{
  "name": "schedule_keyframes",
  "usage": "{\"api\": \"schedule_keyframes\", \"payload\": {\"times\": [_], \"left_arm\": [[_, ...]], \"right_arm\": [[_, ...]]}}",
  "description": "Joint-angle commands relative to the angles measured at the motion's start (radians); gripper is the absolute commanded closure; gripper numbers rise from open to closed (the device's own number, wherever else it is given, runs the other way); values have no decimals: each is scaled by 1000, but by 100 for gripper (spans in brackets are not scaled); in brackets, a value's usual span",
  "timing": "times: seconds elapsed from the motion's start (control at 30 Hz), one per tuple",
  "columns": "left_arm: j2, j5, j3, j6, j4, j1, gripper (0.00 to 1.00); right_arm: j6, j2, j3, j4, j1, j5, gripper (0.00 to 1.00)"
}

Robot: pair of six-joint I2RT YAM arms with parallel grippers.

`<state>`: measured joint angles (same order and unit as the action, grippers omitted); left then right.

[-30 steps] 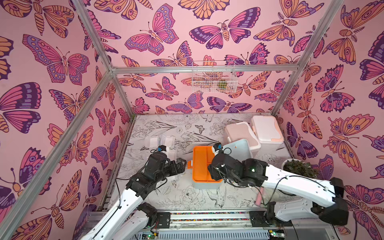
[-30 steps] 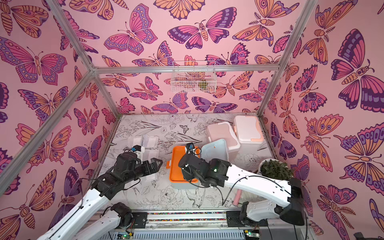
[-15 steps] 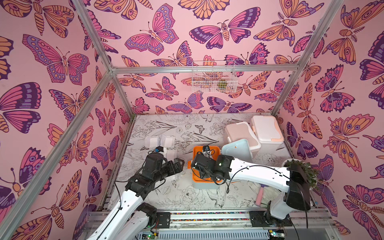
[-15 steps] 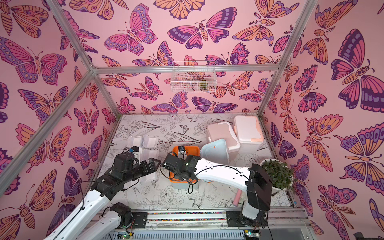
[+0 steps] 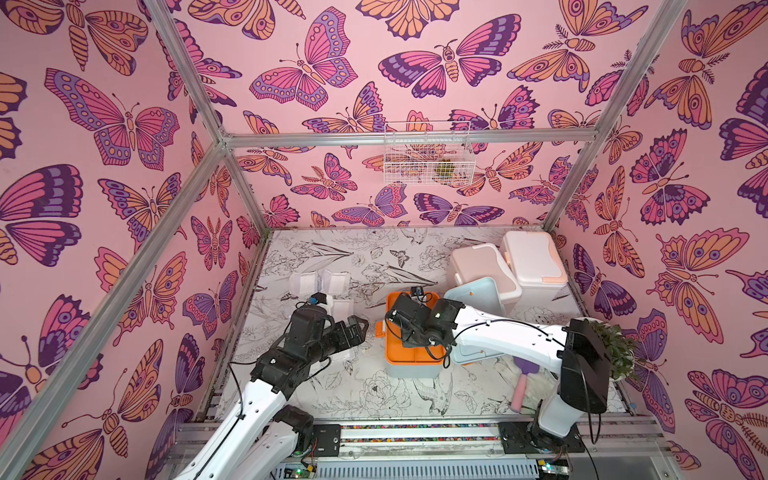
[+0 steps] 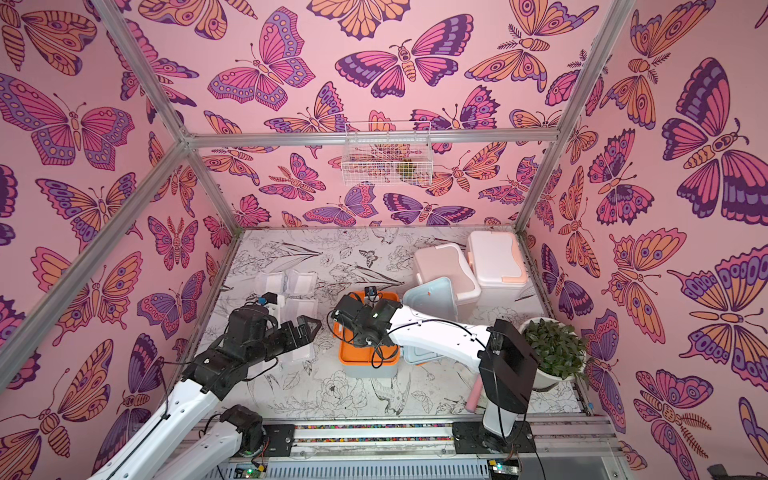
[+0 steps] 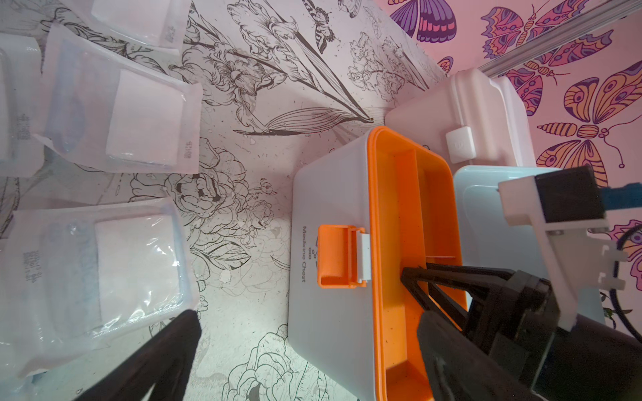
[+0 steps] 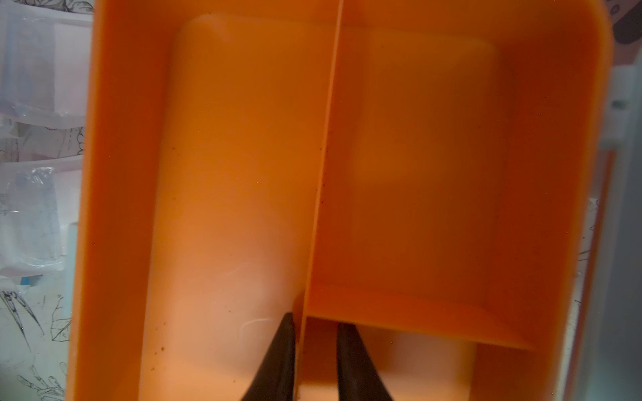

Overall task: Open first aid kits and take out gauze
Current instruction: Pick up the compartment layer from the first aid kit.

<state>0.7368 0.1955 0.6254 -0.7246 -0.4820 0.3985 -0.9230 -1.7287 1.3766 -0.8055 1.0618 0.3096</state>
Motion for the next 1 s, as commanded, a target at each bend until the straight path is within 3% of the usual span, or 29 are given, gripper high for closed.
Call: {"api": "schedule_keyframes", "payload": {"times": [0.0,0.13,0.5,0.97], "left_arm": [[16,36,-27,-20,44,-6,0],[43,90,-37,-28,87,-4,0],[96,141,-91,-67,202,32,0],[114,125,-105,-78,243,68,0]], "right_arm": [[44,-56,12,-39,-22,-7,81],[70,-93,50,-50,-23,-7,90],[99,-134,121,-86,-27,37,100],[92,-18,109,-70,-25,49,100]]}}
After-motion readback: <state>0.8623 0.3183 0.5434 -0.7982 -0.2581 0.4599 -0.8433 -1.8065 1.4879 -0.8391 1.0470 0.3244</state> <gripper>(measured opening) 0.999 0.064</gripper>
